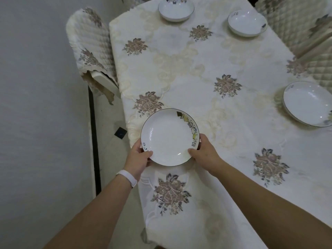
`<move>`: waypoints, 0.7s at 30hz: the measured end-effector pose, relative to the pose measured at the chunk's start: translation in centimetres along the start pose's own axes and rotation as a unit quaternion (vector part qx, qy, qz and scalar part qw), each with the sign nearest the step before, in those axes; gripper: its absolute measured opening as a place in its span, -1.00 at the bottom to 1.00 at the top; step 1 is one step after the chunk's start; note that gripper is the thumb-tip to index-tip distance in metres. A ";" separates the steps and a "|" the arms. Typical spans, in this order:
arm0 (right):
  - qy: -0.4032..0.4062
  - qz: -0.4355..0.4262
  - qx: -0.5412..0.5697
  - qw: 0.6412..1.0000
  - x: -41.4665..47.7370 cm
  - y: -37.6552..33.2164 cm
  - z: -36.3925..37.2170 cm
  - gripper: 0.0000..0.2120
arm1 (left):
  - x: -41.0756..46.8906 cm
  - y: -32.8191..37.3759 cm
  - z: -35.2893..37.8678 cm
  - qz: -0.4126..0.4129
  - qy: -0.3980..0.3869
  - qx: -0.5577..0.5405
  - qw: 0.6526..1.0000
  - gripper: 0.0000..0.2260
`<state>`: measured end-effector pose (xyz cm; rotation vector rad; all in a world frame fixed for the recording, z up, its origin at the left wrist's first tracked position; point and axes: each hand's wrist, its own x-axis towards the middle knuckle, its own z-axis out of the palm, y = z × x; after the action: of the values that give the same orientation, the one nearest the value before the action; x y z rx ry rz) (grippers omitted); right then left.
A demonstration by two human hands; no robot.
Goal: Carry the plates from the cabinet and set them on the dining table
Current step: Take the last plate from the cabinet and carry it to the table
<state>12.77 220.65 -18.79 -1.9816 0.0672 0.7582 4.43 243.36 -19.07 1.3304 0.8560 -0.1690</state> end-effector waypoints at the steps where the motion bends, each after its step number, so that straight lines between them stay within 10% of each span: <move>1: -0.001 0.001 -0.002 1.000 0.3 0.1 0.0 -0.53 | 0.2 -0.1 0.0 -0.003 0.002 0.003 1.000 -0.47; 21: 0.055 -0.002 -0.050 0.997 0.8 0.0 -1.6 -0.59 | -1.3 1.4 -1.7 -0.040 -0.028 0.095 0.994 -0.75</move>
<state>14.22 219.60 -18.71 -2.1173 0.0927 0.6614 3.58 244.86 -17.16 1.4629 0.8627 -0.3559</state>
